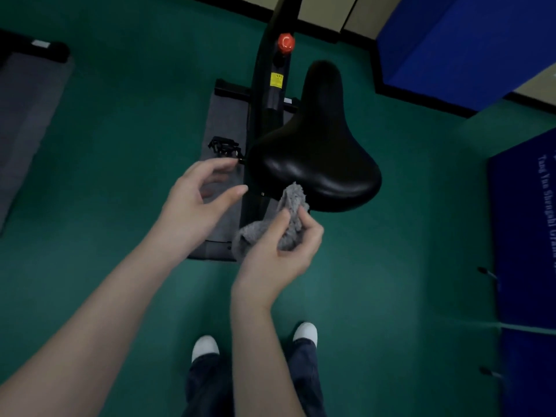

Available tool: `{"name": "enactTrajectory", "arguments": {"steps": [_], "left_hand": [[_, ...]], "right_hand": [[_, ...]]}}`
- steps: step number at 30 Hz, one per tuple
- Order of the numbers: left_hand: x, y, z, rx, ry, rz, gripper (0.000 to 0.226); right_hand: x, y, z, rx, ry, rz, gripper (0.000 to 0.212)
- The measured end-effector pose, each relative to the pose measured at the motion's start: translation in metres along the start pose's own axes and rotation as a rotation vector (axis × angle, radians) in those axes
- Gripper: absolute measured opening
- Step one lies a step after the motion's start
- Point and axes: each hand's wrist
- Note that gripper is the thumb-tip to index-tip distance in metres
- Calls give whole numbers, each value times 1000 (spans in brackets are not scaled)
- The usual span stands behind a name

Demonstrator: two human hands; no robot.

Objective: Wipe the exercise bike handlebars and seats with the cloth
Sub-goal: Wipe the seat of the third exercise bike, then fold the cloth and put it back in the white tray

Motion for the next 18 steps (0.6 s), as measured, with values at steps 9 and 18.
{"name": "enactTrajectory", "arguments": {"steps": [9, 18], "left_hand": [[-61, 17, -18, 16, -120, -38, 33], [-139, 29, -87, 97, -392, -80, 45]], "right_hand": [[75, -97, 63, 90, 148, -7, 14], [150, -191, 119, 390, 136, -22, 17]]}}
Point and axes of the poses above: each hand's wrist, its own y-axis away from the middle knuckle, its own z-axis out of the back of the hand, x = y × z, and after that the axes turned 1 degree about -z, right-handed
